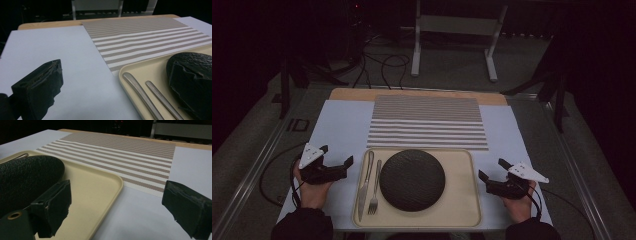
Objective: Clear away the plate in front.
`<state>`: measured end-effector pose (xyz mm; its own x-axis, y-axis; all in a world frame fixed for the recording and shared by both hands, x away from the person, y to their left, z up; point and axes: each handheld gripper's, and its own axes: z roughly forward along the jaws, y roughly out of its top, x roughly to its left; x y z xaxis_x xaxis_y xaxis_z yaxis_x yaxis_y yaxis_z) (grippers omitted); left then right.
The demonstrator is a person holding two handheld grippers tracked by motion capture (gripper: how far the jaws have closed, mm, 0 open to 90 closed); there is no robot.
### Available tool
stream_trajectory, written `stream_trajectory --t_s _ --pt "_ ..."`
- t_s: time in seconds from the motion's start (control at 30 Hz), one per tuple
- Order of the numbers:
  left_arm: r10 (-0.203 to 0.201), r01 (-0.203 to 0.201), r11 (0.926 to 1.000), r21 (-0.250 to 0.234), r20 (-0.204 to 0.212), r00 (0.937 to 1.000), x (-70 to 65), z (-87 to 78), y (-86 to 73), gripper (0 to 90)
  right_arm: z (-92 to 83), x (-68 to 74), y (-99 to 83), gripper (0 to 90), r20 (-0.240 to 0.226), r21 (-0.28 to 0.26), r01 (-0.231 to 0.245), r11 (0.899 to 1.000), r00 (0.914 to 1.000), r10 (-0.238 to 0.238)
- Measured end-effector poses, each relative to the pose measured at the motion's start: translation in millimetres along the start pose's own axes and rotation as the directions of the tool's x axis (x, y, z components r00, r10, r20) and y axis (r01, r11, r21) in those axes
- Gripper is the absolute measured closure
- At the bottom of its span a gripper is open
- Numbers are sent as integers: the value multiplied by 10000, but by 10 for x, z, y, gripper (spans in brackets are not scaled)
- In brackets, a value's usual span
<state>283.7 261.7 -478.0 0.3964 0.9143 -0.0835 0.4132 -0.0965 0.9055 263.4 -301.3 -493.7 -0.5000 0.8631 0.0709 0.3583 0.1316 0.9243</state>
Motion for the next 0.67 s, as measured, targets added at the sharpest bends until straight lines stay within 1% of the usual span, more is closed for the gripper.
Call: stream_trajectory --t_s 0.13,0.17,0.23,0.3,0.33,0.4,0.5,0.67 --pt "-16 16 10000 -25 -41 10000 -8 -24 -31 0 -27 2 -10 90 11 -38 -5 10000 10000 5" --pt "59 -59 10000 -66 -29 10000 -19 -40 -42 0 -44 7 -16 90 6 -59 4 10000 10000 -4" --pt "200 -201 9997 -118 -137 9997 -31 -51 -42 0 -39 11 -19 90 -58 -25 24 10000 10000 -24" --pt "271 -273 9995 -161 -127 9996 -31 -52 -42 0 -22 22 -22 88 -177 92 99 9999 9998 -98" --pt "305 -308 9994 -141 -208 9993 -27 -52 -41 0 -11 31 -22 88 -188 123 150 9998 9997 -147" --pt "290 -293 9994 -178 -172 9994 -16 -54 -44 0 1 44 -23 88 -191 180 240 9996 9995 -237" --pt "354 -358 9993 -133 -294 9989 -3 -53 -50 0 7 45 -24 88 -167 188 261 9995 9995 -258" --pt "222 -230 9996 -184 -415 9989 11 -47 -56 0 9 38 -32 88 -137 217 280 9994 9995 -277"
